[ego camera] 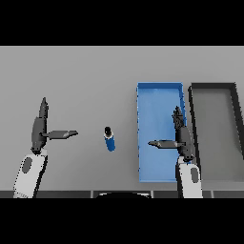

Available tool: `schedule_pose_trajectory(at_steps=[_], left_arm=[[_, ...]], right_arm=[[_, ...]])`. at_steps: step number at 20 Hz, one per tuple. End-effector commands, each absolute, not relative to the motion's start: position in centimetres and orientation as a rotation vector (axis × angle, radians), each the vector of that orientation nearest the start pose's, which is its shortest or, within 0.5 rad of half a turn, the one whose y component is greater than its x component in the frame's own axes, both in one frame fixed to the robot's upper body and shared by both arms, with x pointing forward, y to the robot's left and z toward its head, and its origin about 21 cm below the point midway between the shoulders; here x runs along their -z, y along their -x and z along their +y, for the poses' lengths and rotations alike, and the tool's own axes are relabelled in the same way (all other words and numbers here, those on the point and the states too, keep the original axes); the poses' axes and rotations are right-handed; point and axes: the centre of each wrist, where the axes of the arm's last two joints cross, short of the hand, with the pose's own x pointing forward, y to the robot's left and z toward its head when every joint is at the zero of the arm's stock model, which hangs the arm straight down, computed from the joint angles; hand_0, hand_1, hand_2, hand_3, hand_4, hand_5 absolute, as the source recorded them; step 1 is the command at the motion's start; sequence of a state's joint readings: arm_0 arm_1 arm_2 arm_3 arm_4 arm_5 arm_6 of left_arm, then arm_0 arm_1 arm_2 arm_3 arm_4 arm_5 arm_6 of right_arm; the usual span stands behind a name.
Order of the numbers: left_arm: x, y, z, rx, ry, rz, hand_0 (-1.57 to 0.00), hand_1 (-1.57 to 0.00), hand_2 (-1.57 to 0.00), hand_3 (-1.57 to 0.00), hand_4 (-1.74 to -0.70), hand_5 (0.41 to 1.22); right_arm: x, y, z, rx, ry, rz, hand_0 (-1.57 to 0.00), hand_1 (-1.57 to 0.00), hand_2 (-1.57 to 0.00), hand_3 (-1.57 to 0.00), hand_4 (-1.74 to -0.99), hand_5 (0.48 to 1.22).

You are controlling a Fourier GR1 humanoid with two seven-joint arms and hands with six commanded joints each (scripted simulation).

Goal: Pick up the blue pipe and place it into the blue bin.

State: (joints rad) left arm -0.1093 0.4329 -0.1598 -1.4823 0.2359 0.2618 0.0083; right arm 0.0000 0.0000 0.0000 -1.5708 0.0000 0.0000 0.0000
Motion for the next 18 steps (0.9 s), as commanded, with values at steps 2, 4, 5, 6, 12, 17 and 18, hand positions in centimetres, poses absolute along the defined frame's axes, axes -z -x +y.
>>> schedule_pose_trajectory(at_steps=[2,4,5,6,12,17,18], left_arm=[[-2.7,-27.2,29.1,0.087,-0.25,-1.558,0.0,0.0,0.0,0.0,-1.07,0.591],[-2.7,-27.1,29.1,0.087,-0.25,-1.559,0.0,0.0,0.0,0.0,-1.07,0.591],[-2.7,-27.1,29.1,0.088,-0.25,-1.56,0.0,0.0,0.0,0.0,-1.07,0.591],[-2.8,-27.1,29.5,0.086,-0.257,-1.559,0.0,0.0,0.0,0.0,-1.07,0.591],[-4.6,-26.5,32.3,0.521,-0.046,-1.547,0.0,0.0,0.0,0.0,-1.08,0.591],[-4.9,-25.5,31.8,0.592,0.053,-1.546,0.0,0.0,0.0,0.0,-1.09,0.596],[-4.8,-25.4,31.6,0.622,0.085,-1.53,0.0,0.0,0.0,0.0,-1.1,0.583]], right_arm=[[0.3,-24.8,-22.8,0.001,0.0,-1.572,0.0,0.0,0.0,0.0,-1.225,0.617],[0.3,-24.7,-22.8,0.0,0.0,-1.572,0.0,0.0,0.0,0.0,-1.225,0.617],[0.3,-24.7,-22.8,0.0,0.0,-1.573,0.0,0.0,0.0,0.0,-1.225,0.617],[0.2,-24.5,-23.0,0.001,0.0,-1.575,0.0,0.0,0.0,0.0,-1.225,0.617],[-0.8,-22.3,-23.6,-0.308,0.091,-1.643,0.0,0.0,0.0,0.0,-1.215,0.618],[-0.9,-22.2,-23.6,-0.317,0.117,-1.625,0.0,0.0,0.0,0.0,-1.186,0.598],[-1.0,-22.2,-23.6,-0.333,0.116,-1.645,0.0,0.0,0.0,0.0,-1.187,0.6]])
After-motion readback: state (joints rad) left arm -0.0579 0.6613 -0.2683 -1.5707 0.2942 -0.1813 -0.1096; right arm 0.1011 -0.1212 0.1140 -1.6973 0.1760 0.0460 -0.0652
